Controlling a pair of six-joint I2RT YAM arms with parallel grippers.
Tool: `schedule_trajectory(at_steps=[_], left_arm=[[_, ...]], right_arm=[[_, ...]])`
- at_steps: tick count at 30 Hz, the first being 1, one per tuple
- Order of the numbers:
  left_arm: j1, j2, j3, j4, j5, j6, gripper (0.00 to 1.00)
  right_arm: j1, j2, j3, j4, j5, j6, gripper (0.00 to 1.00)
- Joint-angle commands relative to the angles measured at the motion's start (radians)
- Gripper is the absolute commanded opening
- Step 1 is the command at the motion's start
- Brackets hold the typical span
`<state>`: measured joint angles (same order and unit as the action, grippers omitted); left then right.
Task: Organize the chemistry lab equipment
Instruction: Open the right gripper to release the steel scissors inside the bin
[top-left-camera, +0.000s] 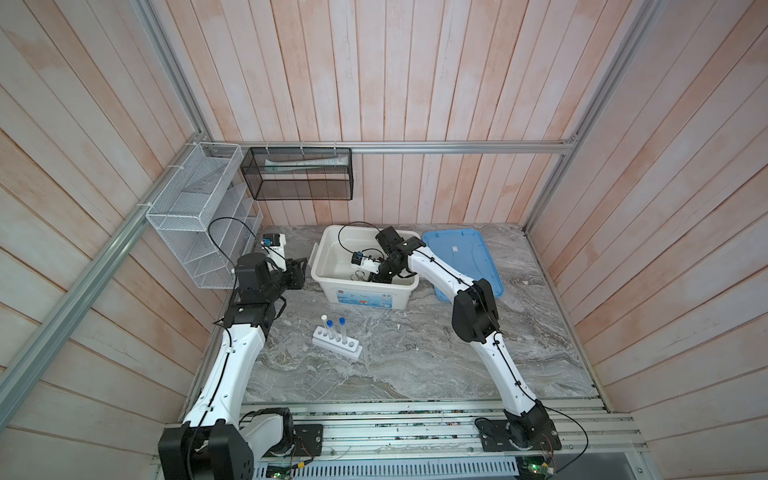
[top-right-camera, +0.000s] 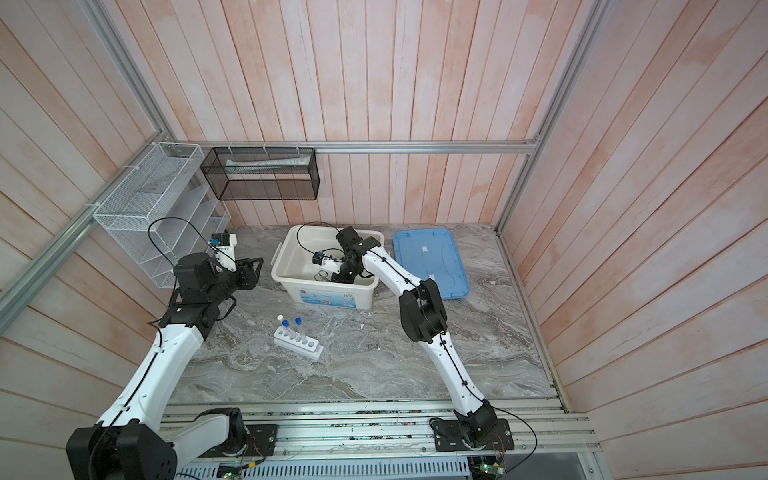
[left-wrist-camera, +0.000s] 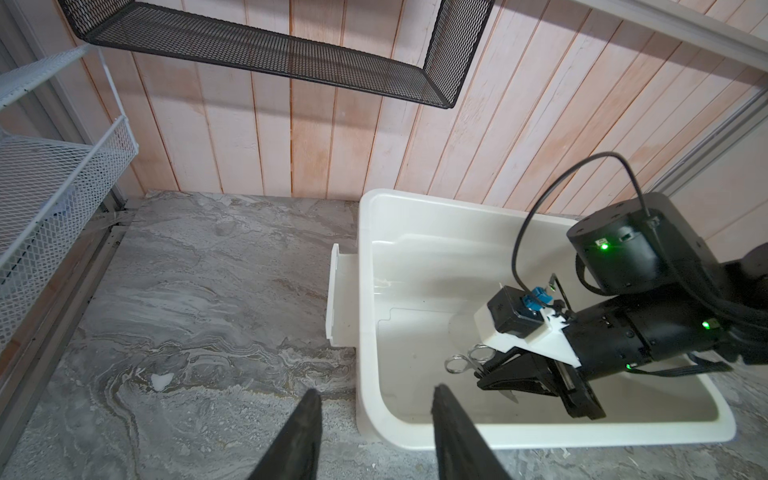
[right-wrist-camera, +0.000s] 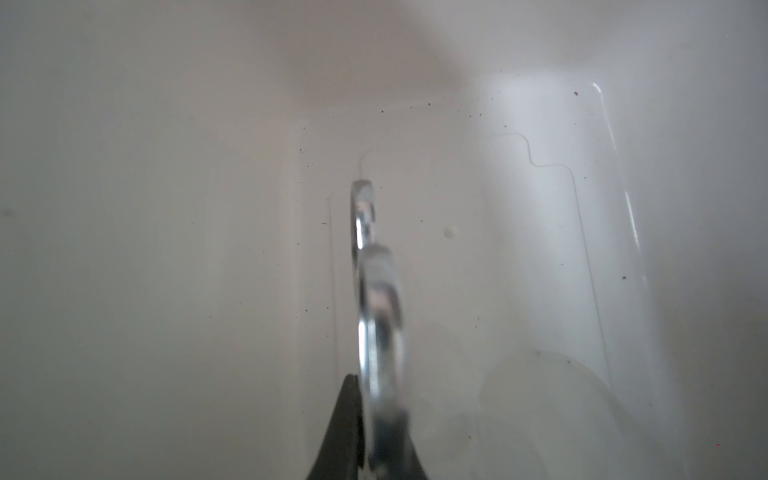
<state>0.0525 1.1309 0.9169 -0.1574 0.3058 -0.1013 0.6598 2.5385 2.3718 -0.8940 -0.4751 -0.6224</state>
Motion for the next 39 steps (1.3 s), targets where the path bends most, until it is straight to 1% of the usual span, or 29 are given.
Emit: schedule_trajectory(at_steps=[1, 12, 15, 22, 34, 39], left_arm=[[0.006, 0.003, -0.004, 0.013, 0.006, -0.004, 0.45], [0.006, 0.002, -0.004, 0.011, 0.004, 0.0, 0.45], [0.006, 0.002, -0.003, 0.011, 0.007, 0.0, 0.45], [0.006, 0.002, -0.004, 0.014, 0.02, 0.001, 0.45], [0.005, 0.002, -0.005, 0.019, 0.027, 0.002, 0.45], [0.006, 0.004, -0.004, 0.02, 0.03, 0.002, 0.45]], right_arm=[[0.006, 0.04, 0.001, 0.009, 0.023, -0.013, 0.0], [0.01, 0.043, -0.011, 0.027, 0.045, -0.01, 0.0], [0.011, 0.042, -0.013, 0.029, 0.047, -0.01, 0.04], [0.011, 0.033, -0.017, 0.033, 0.054, -0.01, 0.1], [0.008, 0.031, -0.013, 0.042, 0.1, 0.0, 0.18], [0.008, 0.029, -0.004, 0.045, 0.113, 0.003, 0.19]])
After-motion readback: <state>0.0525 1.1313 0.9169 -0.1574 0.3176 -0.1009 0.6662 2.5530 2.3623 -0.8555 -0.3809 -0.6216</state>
